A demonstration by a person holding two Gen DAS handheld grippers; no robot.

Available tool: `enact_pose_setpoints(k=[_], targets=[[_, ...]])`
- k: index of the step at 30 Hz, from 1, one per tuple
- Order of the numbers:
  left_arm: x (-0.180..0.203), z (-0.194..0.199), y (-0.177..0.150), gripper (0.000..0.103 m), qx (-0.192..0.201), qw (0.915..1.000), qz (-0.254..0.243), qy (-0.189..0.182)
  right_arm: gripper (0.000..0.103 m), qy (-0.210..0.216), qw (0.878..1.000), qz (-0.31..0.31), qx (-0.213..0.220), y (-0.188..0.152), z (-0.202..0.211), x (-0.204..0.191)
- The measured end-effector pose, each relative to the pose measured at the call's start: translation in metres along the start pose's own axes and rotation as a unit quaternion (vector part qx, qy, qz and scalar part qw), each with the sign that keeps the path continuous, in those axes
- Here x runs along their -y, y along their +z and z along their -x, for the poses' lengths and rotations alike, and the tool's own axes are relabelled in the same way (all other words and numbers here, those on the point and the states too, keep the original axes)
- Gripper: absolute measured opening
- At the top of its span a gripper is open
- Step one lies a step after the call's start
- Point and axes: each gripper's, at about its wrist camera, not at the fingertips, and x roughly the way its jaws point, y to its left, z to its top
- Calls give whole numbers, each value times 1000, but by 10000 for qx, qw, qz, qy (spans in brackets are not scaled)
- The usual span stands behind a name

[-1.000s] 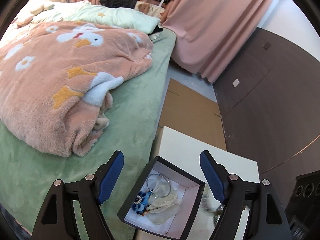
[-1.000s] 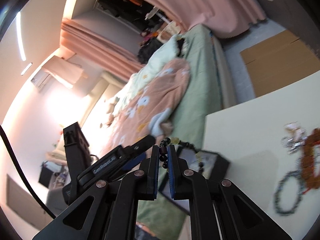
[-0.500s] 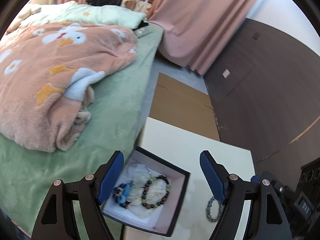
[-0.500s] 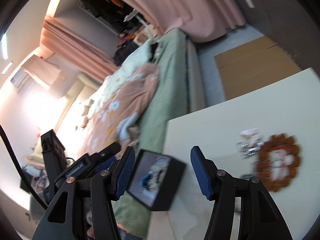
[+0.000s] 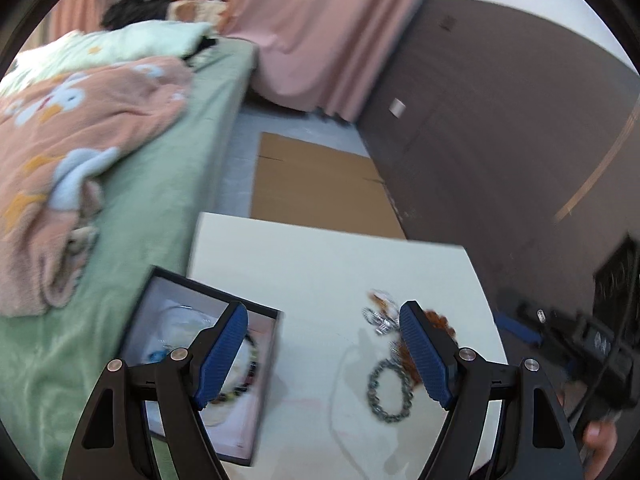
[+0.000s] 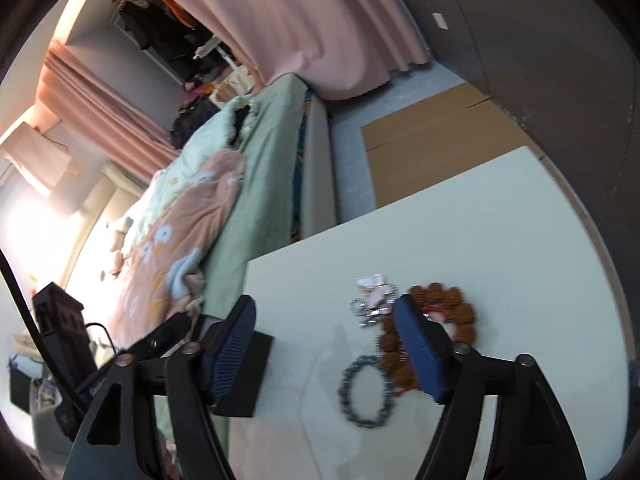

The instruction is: Organize jewelry

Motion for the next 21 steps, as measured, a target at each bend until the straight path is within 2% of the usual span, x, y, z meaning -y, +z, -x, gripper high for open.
enact_pose_setpoints(k=[4, 12, 17, 21], targets=[[18, -12, -9, 77, -154, 9993, -325, -111, 74, -258, 9996, -47, -63, 5, 2, 12], [36, -50, -29, 59, -783, 9947, -658, -102, 74, -1028, 9926, -295, -573, 5, -13, 45], [45, -73, -43, 53, -1126, 9900, -850, -38, 73, -1166, 9881, -556, -837, 2, -21, 67], [53, -90, -56, 45, -1373, 9852, -1027, -1, 63, -1205, 9865, -629, -910, 2, -25, 77]])
